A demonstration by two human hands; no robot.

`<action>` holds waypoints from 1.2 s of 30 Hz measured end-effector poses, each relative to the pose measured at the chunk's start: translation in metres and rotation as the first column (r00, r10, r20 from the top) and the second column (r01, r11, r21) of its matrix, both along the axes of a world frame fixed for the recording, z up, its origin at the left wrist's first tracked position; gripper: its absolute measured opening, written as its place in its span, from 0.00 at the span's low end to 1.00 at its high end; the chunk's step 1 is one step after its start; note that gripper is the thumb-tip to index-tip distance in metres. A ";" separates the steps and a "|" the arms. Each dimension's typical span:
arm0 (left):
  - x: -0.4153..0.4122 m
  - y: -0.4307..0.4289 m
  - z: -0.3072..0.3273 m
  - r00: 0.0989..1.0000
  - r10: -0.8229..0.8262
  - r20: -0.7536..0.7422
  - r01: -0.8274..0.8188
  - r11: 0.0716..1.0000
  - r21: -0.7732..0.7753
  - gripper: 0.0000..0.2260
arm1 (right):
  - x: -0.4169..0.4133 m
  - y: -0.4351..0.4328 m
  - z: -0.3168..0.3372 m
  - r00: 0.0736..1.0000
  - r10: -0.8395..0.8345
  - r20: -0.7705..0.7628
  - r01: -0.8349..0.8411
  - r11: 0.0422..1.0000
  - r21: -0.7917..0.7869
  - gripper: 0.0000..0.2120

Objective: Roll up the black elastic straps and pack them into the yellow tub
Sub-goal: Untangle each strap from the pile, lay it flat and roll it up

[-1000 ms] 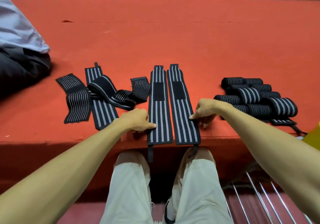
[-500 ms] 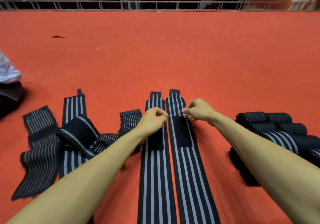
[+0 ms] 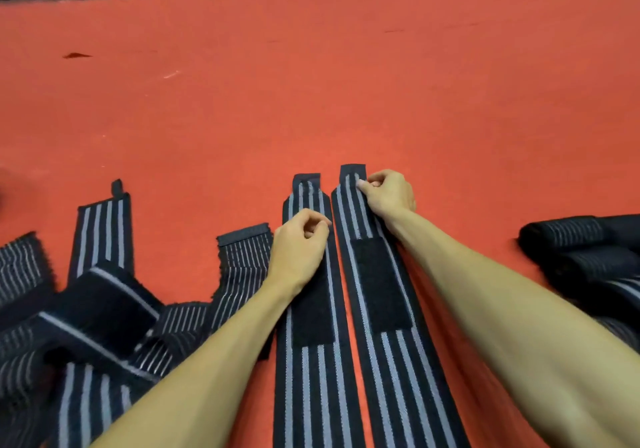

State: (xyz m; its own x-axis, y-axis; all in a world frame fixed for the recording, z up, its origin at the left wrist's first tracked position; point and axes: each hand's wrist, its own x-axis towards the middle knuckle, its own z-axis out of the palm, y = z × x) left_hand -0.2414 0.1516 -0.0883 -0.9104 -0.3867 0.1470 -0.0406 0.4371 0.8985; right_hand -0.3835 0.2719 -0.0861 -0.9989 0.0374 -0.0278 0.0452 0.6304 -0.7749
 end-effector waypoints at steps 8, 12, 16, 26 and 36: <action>0.002 0.005 0.004 1.000 -0.011 0.028 0.015 0.992 -0.125 0.10 | 0.015 0.017 0.020 0.991 0.133 -0.033 -0.135 0.899 -0.416 0.08; 0.001 0.018 0.027 0.995 -0.091 0.026 0.089 0.993 0.082 0.24 | 0.038 0.033 0.054 0.951 0.308 -0.011 -0.232 0.691 -0.685 0.10; 0.001 0.020 0.049 0.996 -0.071 -0.044 0.082 0.942 0.325 0.14 | 0.046 0.028 0.076 0.898 0.432 0.087 -0.214 0.601 -0.770 0.07; -0.005 -0.052 0.028 0.964 0.047 0.260 -0.085 0.987 0.136 0.10 | 0.036 -0.037 0.033 0.954 0.264 0.142 -0.184 0.890 -0.417 0.06; -0.055 -0.063 -0.007 0.961 0.164 0.223 -0.090 0.947 -0.309 0.13 | 0.024 -0.058 0.001 0.998 0.048 0.027 -0.040 0.967 -0.251 0.07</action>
